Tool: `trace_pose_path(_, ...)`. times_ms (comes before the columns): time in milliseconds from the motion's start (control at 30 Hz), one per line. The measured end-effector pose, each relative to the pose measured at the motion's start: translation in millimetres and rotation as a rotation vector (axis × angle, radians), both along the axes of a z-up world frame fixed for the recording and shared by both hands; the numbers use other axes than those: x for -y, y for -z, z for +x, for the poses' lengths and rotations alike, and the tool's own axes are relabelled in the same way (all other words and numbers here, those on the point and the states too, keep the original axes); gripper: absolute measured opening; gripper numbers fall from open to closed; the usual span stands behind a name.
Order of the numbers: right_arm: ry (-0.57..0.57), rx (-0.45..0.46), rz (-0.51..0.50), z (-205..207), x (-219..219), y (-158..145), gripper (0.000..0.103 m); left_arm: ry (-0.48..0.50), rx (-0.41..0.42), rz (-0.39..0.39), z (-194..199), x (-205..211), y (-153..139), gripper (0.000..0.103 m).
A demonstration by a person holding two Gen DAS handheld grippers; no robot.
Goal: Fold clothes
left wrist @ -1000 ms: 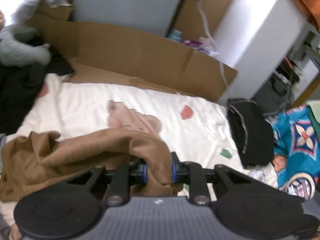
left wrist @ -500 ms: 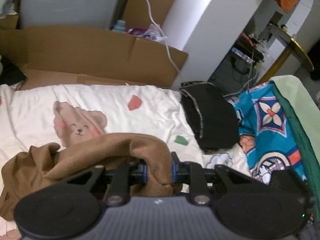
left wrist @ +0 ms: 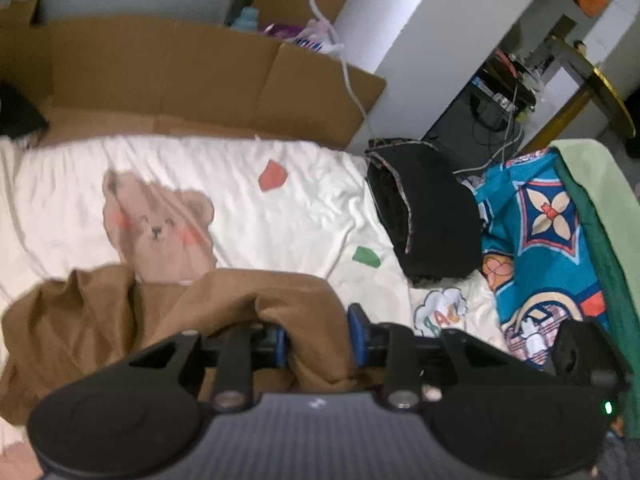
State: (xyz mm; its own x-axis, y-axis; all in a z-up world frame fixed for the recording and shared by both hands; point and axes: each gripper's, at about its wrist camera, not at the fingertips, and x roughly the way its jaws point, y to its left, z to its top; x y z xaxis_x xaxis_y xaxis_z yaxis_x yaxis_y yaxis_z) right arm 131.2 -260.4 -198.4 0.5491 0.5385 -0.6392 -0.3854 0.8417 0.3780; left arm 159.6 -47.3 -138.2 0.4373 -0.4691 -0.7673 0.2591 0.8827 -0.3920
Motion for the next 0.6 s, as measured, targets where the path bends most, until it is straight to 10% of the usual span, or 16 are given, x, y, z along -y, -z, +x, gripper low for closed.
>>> trace_pose_path(233,0.143,-0.088,-0.033,14.9,36.0,23.6,0.012,-0.085,0.105,0.099,-2.5,-30.6,-4.4,0.062)
trace_pose_path(600,0.326,-0.174,-0.092,26.3,126.6,51.0,0.010,-0.397,0.022,0.306,17.9,-130.2,48.9,0.061)
